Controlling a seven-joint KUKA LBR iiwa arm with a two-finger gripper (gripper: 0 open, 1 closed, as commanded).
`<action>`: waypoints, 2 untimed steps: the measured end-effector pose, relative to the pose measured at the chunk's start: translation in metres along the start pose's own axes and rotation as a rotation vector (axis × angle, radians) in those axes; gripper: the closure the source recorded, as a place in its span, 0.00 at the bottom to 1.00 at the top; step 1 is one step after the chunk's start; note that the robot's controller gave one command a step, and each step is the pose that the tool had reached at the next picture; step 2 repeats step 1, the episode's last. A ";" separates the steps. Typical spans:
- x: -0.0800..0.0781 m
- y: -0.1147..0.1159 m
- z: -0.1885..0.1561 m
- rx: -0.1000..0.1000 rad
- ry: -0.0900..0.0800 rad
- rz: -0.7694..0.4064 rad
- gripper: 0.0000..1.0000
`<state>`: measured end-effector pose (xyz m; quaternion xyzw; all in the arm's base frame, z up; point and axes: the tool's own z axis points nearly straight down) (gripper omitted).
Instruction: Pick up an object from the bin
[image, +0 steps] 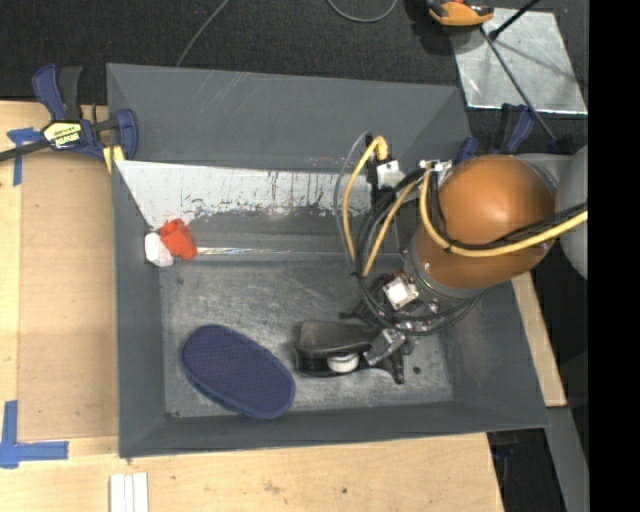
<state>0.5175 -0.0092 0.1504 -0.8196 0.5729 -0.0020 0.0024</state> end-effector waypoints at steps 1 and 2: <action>-0.011 0.003 -0.061 -0.005 -0.001 -0.024 1.00; -0.011 0.003 -0.061 -0.005 -0.001 -0.024 1.00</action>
Offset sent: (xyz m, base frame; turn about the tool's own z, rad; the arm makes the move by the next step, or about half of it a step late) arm -0.0070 0.0095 0.0604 -0.0247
